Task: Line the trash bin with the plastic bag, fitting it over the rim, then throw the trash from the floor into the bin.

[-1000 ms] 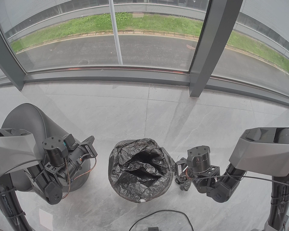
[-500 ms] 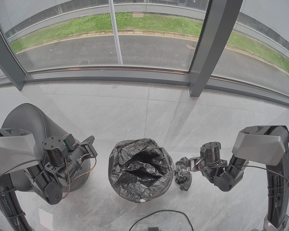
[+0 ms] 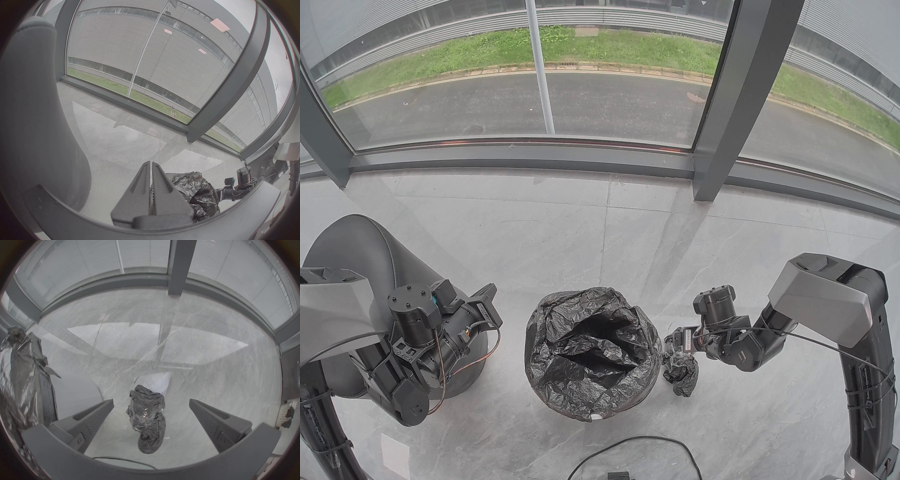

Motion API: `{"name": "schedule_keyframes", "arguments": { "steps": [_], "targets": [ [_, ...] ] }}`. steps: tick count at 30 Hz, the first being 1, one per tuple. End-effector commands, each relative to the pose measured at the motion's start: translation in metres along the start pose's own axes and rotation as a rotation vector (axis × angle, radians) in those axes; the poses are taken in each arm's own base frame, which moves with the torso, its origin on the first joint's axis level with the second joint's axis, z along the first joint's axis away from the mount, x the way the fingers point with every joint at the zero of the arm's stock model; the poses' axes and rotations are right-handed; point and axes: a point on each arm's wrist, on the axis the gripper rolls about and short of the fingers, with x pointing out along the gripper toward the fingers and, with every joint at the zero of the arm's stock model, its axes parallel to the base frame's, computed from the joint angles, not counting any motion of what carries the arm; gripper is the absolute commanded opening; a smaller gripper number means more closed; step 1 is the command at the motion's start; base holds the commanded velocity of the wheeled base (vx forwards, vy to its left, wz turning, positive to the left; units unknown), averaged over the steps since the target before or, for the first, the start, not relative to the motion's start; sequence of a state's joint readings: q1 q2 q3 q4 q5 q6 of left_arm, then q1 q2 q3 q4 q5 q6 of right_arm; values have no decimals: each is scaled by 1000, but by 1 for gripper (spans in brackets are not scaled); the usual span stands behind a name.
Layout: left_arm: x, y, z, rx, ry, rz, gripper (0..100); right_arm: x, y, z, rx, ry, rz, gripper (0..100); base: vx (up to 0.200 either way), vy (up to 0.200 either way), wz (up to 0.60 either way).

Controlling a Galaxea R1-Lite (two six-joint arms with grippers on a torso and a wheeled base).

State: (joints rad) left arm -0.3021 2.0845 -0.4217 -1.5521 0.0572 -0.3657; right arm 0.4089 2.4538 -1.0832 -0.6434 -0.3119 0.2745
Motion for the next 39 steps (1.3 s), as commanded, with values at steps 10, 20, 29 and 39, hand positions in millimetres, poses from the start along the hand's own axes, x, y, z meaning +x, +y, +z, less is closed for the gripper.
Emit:
{"name": "schedule_keyframes", "arguments": {
  "steps": [10,20,29,39],
  "targets": [
    [2,1,-4,0,12,2,0,22,29,39,132,122,61,100,0,0,0],
    [3,2,-6,0,18,5,0,30,31,44,128,143,56,100,0,0,0],
    [4,3,-8,1,23,7,0,39,28,48,129,154,43,100,0,0,0],
    [5,3,-9,1,26,8,0,48,25,56,126,226,34,100,0,0,0]
  ]
}}
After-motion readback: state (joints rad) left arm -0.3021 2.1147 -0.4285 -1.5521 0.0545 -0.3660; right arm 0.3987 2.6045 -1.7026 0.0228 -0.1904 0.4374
